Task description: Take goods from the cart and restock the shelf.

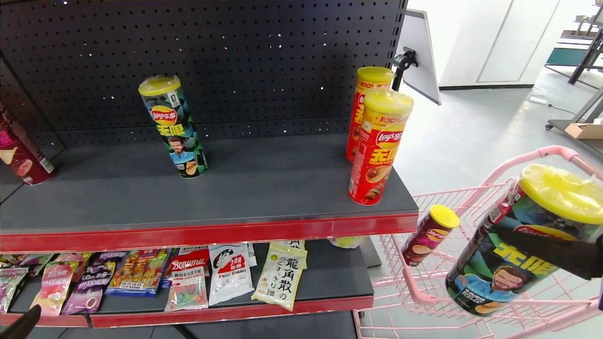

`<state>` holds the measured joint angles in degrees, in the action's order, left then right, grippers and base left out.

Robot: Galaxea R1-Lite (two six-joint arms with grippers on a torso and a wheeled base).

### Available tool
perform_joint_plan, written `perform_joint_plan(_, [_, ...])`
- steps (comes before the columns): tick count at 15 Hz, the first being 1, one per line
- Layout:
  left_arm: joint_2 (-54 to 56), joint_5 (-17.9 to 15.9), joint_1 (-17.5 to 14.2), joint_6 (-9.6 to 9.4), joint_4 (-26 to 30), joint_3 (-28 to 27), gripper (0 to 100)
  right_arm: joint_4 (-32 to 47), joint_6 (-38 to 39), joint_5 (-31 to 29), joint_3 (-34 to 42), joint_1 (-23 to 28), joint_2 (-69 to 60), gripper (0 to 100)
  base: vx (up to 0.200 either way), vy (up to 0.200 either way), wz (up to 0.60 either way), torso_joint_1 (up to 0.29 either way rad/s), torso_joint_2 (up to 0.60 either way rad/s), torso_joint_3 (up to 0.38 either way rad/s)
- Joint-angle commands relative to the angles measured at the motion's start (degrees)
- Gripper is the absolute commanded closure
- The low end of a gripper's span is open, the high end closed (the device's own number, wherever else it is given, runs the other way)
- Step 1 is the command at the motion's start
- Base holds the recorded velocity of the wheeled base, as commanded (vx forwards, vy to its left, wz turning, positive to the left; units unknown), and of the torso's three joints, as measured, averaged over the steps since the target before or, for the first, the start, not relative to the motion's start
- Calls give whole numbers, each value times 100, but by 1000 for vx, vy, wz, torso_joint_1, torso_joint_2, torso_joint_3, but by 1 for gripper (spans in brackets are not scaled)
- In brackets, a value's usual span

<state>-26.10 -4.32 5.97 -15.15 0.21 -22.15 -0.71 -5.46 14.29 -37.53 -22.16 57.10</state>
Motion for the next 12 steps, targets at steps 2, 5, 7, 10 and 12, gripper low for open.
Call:
perform_joint_plan(2, [-9, 1, 0, 4, -3, -35, 0, 0, -8, 197, -8, -78, -41, 100, 0, 0, 0, 0, 0, 0])
perform_joint_plan(5, [0, 1, 9, -5, -3, -35, 0, -8, -95, 224, 168, -60, -217, 100, 0, 0, 0, 0, 0, 0])
perform_joint_plan(7, [8, 1, 9, -5, -3, -35, 0, -369, -412, 215, 554, -69, -322, 100, 0, 0, 0, 0, 0, 0])
perform_joint_plan(10, [8, 1, 9, -5, -3, -44, 0, -791, -825, 188, 774, -34, -234, 100, 0, 0, 0, 0, 0, 0])
perform_joint_plan(12, [17, 1, 9, -5, -3, -44, 0, -799, -816, 109, 730, -25, -155, 100, 0, 0, 600, 2, 2, 2])
